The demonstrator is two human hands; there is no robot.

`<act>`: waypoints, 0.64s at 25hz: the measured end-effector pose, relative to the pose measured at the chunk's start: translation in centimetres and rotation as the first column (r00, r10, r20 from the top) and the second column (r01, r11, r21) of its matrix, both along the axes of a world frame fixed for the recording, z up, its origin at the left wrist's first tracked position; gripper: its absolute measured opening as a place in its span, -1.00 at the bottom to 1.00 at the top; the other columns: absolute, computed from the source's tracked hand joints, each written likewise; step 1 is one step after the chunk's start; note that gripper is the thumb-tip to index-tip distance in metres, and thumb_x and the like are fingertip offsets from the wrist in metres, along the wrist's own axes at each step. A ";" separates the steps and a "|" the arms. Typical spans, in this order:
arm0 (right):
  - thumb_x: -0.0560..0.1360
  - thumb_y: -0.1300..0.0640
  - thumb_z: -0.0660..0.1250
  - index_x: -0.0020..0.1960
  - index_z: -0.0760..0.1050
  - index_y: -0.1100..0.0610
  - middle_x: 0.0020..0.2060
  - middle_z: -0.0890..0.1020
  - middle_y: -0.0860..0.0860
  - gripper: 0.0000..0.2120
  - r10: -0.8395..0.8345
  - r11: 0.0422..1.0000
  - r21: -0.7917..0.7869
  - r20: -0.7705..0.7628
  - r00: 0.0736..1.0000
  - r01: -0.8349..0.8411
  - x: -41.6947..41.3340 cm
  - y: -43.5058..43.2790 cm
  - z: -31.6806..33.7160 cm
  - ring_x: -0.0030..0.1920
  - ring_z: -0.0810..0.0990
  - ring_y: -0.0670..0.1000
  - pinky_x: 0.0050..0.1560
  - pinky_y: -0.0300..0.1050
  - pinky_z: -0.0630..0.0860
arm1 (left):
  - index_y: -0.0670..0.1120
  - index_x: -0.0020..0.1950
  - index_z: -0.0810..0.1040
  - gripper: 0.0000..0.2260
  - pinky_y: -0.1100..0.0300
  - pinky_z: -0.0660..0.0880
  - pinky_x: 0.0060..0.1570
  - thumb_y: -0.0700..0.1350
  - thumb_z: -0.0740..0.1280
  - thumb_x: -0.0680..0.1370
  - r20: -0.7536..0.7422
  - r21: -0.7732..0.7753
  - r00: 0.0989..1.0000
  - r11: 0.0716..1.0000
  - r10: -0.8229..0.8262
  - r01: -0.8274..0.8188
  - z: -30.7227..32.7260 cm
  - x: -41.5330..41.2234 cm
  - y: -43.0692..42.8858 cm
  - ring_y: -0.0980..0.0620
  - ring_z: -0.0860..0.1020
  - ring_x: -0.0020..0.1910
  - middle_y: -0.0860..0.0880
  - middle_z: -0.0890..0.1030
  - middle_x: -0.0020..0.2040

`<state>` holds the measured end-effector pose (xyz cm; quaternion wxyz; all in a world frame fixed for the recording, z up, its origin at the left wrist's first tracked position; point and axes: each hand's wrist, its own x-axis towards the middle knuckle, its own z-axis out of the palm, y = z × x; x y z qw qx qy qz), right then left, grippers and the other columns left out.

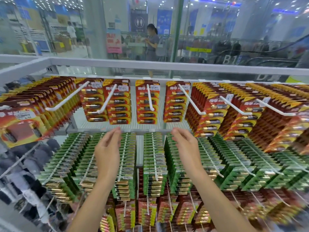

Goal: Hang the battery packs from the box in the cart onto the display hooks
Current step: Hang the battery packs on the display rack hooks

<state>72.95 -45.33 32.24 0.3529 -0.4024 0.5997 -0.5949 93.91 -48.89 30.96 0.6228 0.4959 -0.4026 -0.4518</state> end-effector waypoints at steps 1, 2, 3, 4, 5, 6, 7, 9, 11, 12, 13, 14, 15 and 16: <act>0.64 -0.10 0.32 0.29 0.59 -0.05 0.18 0.66 -0.19 -0.73 0.007 1.000 0.010 0.016 1.000 -0.007 -0.6 2.0 -0.4 0.22 0.60 -0.19 0.29 -0.18 0.49 | 0.03 0.26 0.68 -0.80 0.11 0.53 0.30 -0.03 0.34 0.68 -0.013 0.020 0.999 0.999 -0.050 0.050 -0.2 -0.8 1.7 0.14 0.65 0.21 0.11 0.72 0.18; 0.64 -0.10 0.33 0.28 0.60 -0.07 0.18 0.66 -0.21 -0.74 0.009 1.000 0.015 0.028 1.000 -0.010 -1.4 4.1 -0.8 0.22 0.60 -0.21 0.29 -0.18 0.49 | 0.03 0.26 0.68 -0.80 0.12 0.53 0.28 -0.03 0.32 0.69 -0.031 0.029 0.994 0.994 -0.104 0.105 -0.4 -1.8 3.4 0.13 0.66 0.21 0.10 0.72 0.18; 0.63 -0.10 0.34 0.28 0.61 -0.08 0.18 0.67 -0.22 -0.74 -0.008 1.000 0.022 0.047 0.999 0.007 -2.3 6.0 -1.2 0.22 0.60 -0.22 0.28 -0.18 0.49 | 0.02 0.26 0.67 -0.79 0.12 0.53 0.26 -0.03 0.30 0.69 -0.043 0.033 0.987 0.987 -0.156 0.158 -0.7 -3.0 5.0 0.12 0.67 0.20 0.09 0.73 0.17; 0.62 -0.10 0.34 0.27 0.62 -0.08 0.17 0.68 -0.23 -0.74 -0.044 0.998 0.040 0.066 0.997 0.041 -3.7 8.0 -1.8 0.22 0.61 -0.22 0.27 -0.18 0.48 | 0.01 0.26 0.67 -0.78 0.13 0.53 0.24 -0.03 0.29 0.69 -0.051 0.047 0.977 0.977 -0.205 0.207 -1.0 -4.5 6.5 0.12 0.68 0.18 0.08 0.73 0.16; 0.62 -0.10 0.34 0.25 0.63 -0.09 0.15 0.68 -0.25 -0.75 -0.078 0.995 0.065 0.078 0.994 0.073 -5.0 10.0 -2.4 0.20 0.61 -0.24 0.26 -0.19 0.48 | -0.01 0.25 0.67 -0.78 0.14 0.54 0.21 -0.04 0.28 0.69 -0.059 0.065 0.967 0.965 -0.249 0.252 -1.3 -6.2 7.9 0.11 0.68 0.17 0.08 0.74 0.15; 0.62 -0.10 0.34 0.23 0.64 -0.11 0.13 0.68 -0.26 -0.77 -0.108 0.991 0.088 0.082 0.991 0.101 -6.5 12.0 -3.0 0.18 0.61 -0.26 0.24 -0.20 0.48 | -0.02 0.24 0.67 -0.78 0.14 0.54 0.21 -0.05 0.28 0.69 -0.064 0.083 0.953 0.950 -0.295 0.300 -1.8 -8.1 9.1 0.10 0.69 0.16 0.07 0.74 0.13; 0.62 -0.10 0.35 0.21 0.64 -0.11 0.11 0.69 -0.26 -0.79 -0.150 0.984 0.108 0.086 0.985 0.140 -8.2 14.0 -3.7 0.16 0.62 -0.27 0.20 -0.22 0.48 | -0.03 0.23 0.67 -0.78 0.13 0.54 0.21 -0.05 0.28 0.69 -0.069 0.103 0.935 0.929 -0.349 0.355 -2.4 -10.2 10.3 0.09 0.69 0.15 0.07 0.75 0.12; 0.62 -0.07 0.36 0.17 0.66 -0.09 0.09 0.71 -0.21 -0.82 -0.252 0.961 0.144 0.111 0.961 0.235 -12.2 18.0 -5.4 0.12 0.64 -0.24 0.13 -0.24 0.48 | -0.04 0.21 0.68 -0.79 0.08 0.53 0.25 -0.07 0.28 0.69 -0.064 0.153 0.890 0.876 -0.452 0.456 -3.9 -15.1 12.4 0.06 0.70 0.14 0.05 0.75 0.10; 0.61 -0.03 0.39 0.15 0.67 -0.05 0.06 0.72 -0.16 -0.83 -0.372 0.922 0.159 0.114 0.921 0.352 -16.5 22.3 -7.1 0.09 0.66 -0.17 0.08 -0.24 0.47 | -0.03 0.17 0.69 -0.82 0.01 0.53 0.29 -0.11 0.29 0.68 -0.066 0.210 0.840 0.816 -0.538 0.539 -5.1 -20.4 14.6 0.00 0.69 0.15 -0.01 0.76 0.09; 0.60 -0.01 0.40 0.14 0.68 -0.03 0.04 0.73 -0.14 -0.84 -0.442 0.892 0.166 0.123 0.888 0.421 -18.9 24.6 -8.0 0.09 0.67 -0.15 0.08 -0.24 0.47 | -0.03 0.13 0.70 -0.82 -0.02 0.53 0.28 -0.14 0.29 0.68 -0.070 0.236 0.811 0.780 -0.581 0.579 -5.8 -23.2 15.8 -0.01 0.69 0.14 -0.04 0.76 0.09; 0.59 0.01 0.41 0.14 0.68 0.00 0.03 0.74 -0.14 -0.84 -0.508 0.858 0.173 0.137 0.851 0.484 -21.1 27.0 -8.8 0.09 0.67 -0.14 0.09 -0.23 0.47 | -0.02 0.10 0.70 -0.81 -0.01 0.53 0.26 -0.16 0.29 0.68 -0.062 0.258 0.776 0.741 -0.628 0.620 -6.5 -25.9 17.1 -0.01 0.68 0.12 -0.04 0.76 0.08; 0.59 0.03 0.40 0.13 0.68 0.02 0.01 0.74 -0.15 -0.84 -0.573 0.817 0.185 0.149 0.806 0.547 -23.6 30.0 -9.5 0.07 0.67 -0.14 0.08 -0.23 0.46 | -0.01 0.08 0.70 -0.81 0.03 0.53 0.22 -0.17 0.28 0.68 -0.044 0.277 0.724 0.688 -0.689 0.671 -7.2 -28.9 18.9 0.01 0.67 0.10 -0.01 0.76 0.06; 0.60 0.06 0.39 0.12 0.68 0.03 -0.02 0.75 -0.16 -0.86 -0.621 0.782 0.197 0.155 0.768 0.592 -25.8 32.6 -10.2 0.04 0.67 -0.16 0.05 -0.22 0.46 | -0.02 0.06 0.70 -0.80 0.08 0.53 0.15 -0.18 0.28 0.68 -0.035 0.294 0.679 0.642 -0.733 0.708 -7.9 -31.6 20.5 0.01 0.67 0.09 0.03 0.77 0.01; 0.61 0.09 0.38 0.09 0.67 0.03 -0.07 0.74 -0.19 -0.88 -0.659 0.750 0.206 0.159 0.735 0.628 -27.9 35.1 -10.6 -0.01 0.66 -0.18 0.01 -0.24 0.47 | -0.03 0.04 0.70 -0.80 0.12 0.52 0.09 -0.19 0.28 0.68 -0.034 0.313 0.649 0.609 -0.760 0.729 -8.6 -34.0 22.1 -0.02 0.66 0.08 0.05 0.77 -0.04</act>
